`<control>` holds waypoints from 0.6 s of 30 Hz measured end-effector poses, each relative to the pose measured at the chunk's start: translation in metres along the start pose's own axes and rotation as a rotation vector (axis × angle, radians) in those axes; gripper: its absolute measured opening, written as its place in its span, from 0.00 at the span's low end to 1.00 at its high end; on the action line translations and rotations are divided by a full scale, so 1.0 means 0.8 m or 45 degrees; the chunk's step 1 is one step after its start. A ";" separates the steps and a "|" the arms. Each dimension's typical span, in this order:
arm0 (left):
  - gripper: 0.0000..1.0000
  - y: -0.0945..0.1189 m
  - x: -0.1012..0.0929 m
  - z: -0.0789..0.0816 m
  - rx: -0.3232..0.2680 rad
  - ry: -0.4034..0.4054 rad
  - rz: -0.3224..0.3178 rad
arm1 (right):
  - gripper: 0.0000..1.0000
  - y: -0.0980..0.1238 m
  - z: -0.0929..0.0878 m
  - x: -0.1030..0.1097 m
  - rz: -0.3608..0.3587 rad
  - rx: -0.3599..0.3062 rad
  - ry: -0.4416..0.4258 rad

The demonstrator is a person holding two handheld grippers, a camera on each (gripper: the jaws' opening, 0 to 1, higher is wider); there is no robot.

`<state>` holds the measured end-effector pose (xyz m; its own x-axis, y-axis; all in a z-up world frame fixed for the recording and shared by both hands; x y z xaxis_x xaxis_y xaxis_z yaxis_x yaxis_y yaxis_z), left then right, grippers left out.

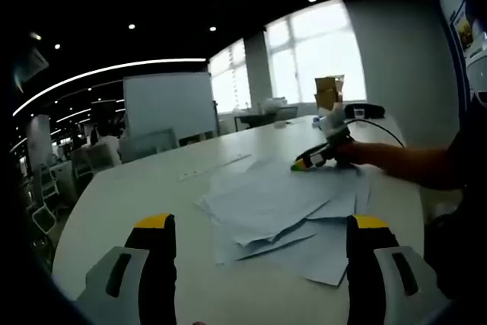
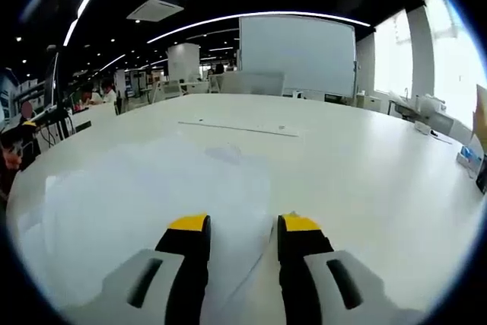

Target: Organize the stack of printing papers by aligning and flattening the scattered papers on the table

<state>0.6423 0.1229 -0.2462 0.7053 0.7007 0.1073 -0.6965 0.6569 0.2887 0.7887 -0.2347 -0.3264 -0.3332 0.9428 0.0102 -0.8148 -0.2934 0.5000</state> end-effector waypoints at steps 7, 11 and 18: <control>0.95 0.001 -0.002 0.002 -0.001 -0.004 -0.002 | 0.25 -0.004 0.002 -0.005 -0.011 -0.004 -0.006; 0.95 0.000 -0.004 0.002 -0.002 -0.007 -0.006 | 0.18 -0.006 0.004 -0.014 -0.036 -0.005 -0.005; 0.95 -0.001 -0.005 0.000 0.008 -0.009 -0.006 | 0.11 -0.008 0.005 -0.023 -0.082 -0.011 0.027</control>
<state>0.6399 0.1198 -0.2467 0.7093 0.6958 0.1126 -0.6926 0.6582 0.2953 0.8020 -0.2498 -0.3259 -0.2899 0.9562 -0.0402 -0.8390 -0.2337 0.4914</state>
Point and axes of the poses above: the point that each gripper's makers call its tool centre point, and the gripper's own axes: y roughly backward along the fingers, x roughly to its left, z roughly out of its top, the point moved 6 cm from there along y, roughly backward along the fingers, and after that the axes turned 5 degrees about x, right-handed, at the moved point
